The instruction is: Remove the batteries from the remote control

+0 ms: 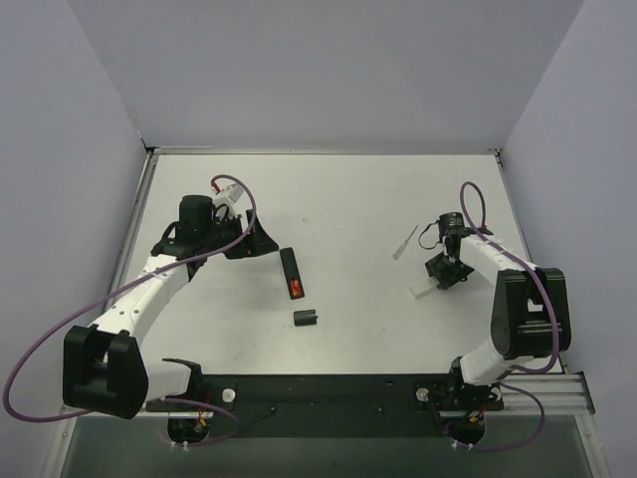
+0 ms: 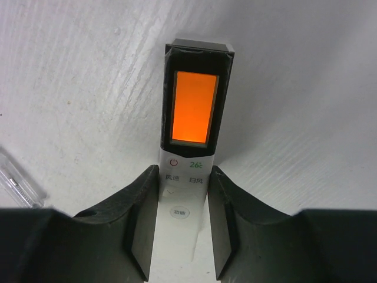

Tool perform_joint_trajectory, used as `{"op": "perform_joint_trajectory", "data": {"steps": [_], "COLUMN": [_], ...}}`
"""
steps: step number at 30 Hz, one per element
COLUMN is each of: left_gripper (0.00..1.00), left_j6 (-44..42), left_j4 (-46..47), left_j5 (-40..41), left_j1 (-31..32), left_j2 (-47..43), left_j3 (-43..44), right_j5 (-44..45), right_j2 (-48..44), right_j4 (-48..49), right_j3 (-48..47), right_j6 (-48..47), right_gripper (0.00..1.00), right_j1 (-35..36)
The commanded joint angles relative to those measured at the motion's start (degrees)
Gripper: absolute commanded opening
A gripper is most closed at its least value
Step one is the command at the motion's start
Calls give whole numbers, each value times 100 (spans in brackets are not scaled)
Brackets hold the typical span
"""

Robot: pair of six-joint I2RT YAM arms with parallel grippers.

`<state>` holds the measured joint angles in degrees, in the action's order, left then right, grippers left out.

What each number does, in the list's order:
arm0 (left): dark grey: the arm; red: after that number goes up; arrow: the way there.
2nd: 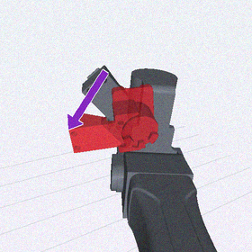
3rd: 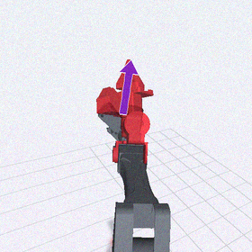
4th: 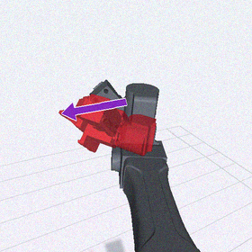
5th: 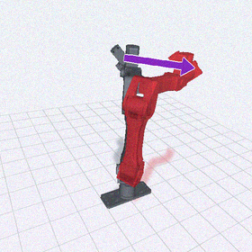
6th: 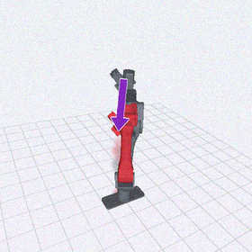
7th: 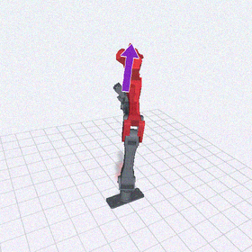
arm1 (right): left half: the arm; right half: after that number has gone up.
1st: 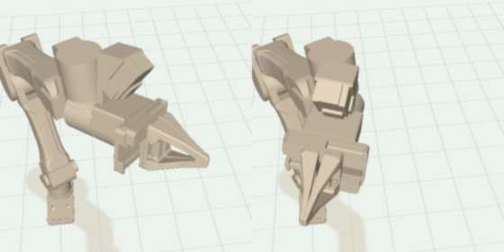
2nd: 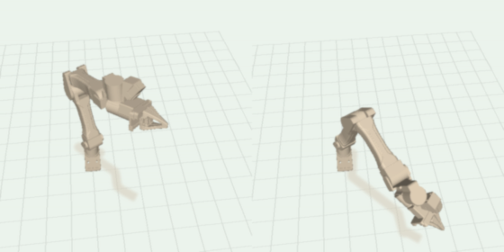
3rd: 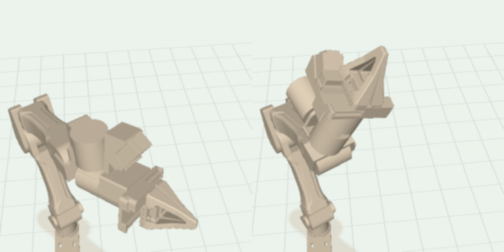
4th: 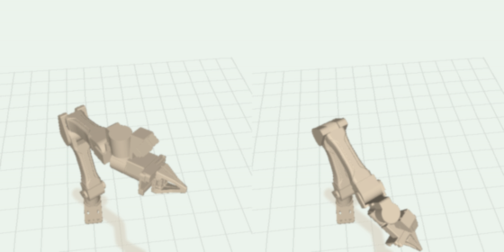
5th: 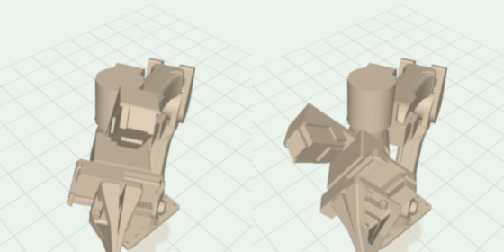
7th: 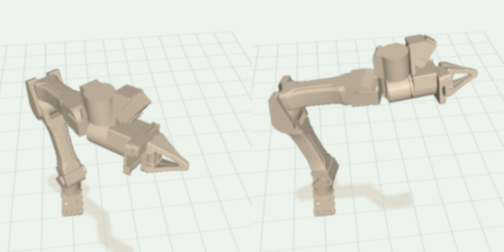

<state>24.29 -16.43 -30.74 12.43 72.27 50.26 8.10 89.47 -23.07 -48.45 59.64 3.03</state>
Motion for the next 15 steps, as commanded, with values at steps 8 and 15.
{"op": "perform_joint_trajectory", "data": {"steps": [8, 15], "left_gripper": [75, 74], "left_j6": [75, 565], "left_j4": [438, 1140], "left_j5": [-248, -1064], "left_j1": [23, 444], "left_j2": [-72, 15], "left_j3": [19, 80], "right_j5": [-1687, -3603], "right_j2": [-966, -1977], "right_j4": [715, 1409], "right_j3": [626, 617], "right_j6": [-1348, -2377], "right_gripper": [19, 14], "right_j1": [48, 838]}}
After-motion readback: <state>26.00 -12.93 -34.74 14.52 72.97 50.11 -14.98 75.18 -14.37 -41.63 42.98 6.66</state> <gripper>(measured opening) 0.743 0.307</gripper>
